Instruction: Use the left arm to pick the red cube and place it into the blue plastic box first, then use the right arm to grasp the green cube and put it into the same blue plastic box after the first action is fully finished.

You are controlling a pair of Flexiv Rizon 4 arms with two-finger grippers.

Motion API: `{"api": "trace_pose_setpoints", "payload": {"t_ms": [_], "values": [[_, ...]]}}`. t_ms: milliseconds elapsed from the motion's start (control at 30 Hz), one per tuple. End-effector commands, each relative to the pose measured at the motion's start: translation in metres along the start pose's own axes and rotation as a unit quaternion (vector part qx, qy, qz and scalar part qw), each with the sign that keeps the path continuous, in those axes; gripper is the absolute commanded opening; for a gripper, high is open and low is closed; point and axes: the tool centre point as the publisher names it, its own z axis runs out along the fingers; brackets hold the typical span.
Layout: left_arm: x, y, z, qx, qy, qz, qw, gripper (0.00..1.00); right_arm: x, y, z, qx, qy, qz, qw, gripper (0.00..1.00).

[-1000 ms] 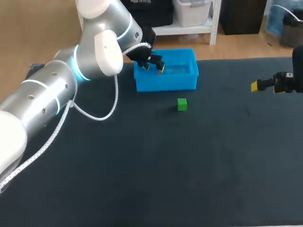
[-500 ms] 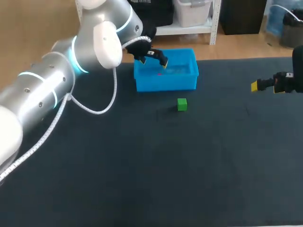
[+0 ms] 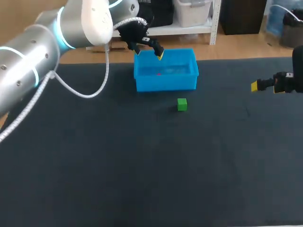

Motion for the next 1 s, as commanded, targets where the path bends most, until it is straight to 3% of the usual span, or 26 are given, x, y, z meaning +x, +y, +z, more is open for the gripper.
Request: {"api": "trace_pose_setpoints", "payload": {"t_ms": [33,633,1000], "values": [[0.061,-0.013,-0.046,-0.012,-0.08,-0.003,0.997,1.0,0.0,0.0,0.0,0.0,0.001,0.0,1.0,1.0],[0.152,-0.021,-0.083,-0.034,-0.14,-0.021,0.989,1.0,0.0,0.0,0.0,0.0,0.001,0.0,1.0,1.0],[0.192,-0.024,-0.1,-0.031,-0.185,-0.009,0.982,1.0,0.0,0.0,0.0,0.0,0.001,0.0,1.0,1.0]]}}
